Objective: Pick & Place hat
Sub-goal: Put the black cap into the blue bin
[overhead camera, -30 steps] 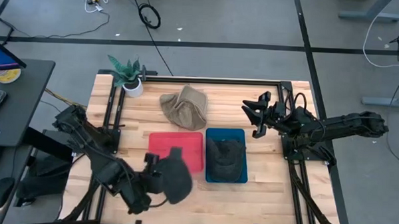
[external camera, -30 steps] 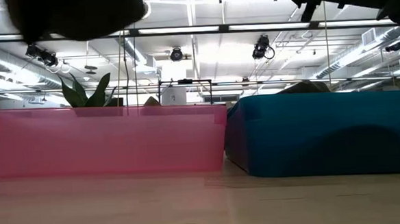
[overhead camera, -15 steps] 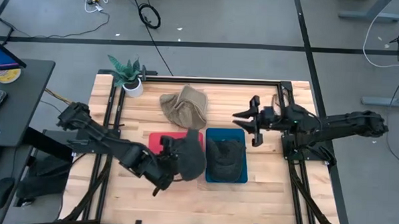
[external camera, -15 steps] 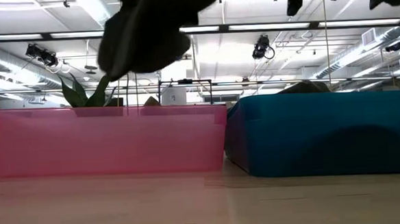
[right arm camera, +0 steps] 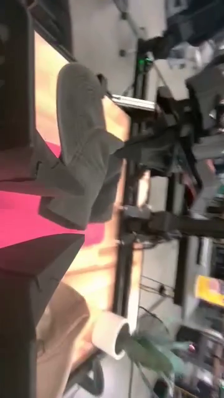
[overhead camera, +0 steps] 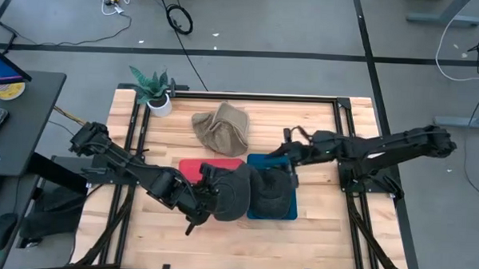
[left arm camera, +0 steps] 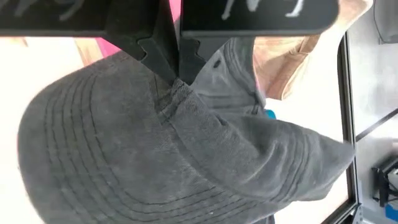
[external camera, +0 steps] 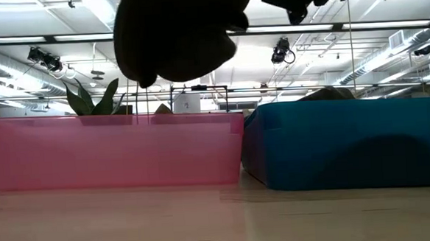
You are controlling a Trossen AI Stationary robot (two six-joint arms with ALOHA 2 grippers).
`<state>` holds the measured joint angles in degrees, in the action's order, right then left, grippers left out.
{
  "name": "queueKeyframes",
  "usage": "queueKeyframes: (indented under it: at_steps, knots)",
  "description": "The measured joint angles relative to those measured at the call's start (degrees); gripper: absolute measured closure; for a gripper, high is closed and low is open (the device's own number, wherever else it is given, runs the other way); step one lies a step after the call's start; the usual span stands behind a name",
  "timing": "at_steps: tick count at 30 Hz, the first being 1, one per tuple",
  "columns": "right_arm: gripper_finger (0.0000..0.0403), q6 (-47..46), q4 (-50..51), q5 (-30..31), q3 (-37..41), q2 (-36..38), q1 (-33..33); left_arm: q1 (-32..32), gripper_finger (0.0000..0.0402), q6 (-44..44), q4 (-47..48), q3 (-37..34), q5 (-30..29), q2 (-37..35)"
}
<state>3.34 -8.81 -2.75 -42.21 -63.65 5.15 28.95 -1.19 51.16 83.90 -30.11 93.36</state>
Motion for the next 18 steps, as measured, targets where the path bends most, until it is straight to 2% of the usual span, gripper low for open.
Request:
queueKeyframes:
  at_steps: [4,12,18]
  knots:
    - [0.0292,1.22,3.21,-2.26,-4.2,-4.14,2.23,-0.2,0.04,-0.51,0.02,0.0,-0.07,0.0]
    - [0.0292,2.7,5.92,-2.16,-11.1,-10.24,5.26,-0.31,0.04,-0.77,0.04,0.0,1.43,0.0]
    - [0.029,6.01,10.73,4.14,-17.42,-17.24,8.48,-1.19,0.04,-3.7,-1.02,0.0,3.21,2.15]
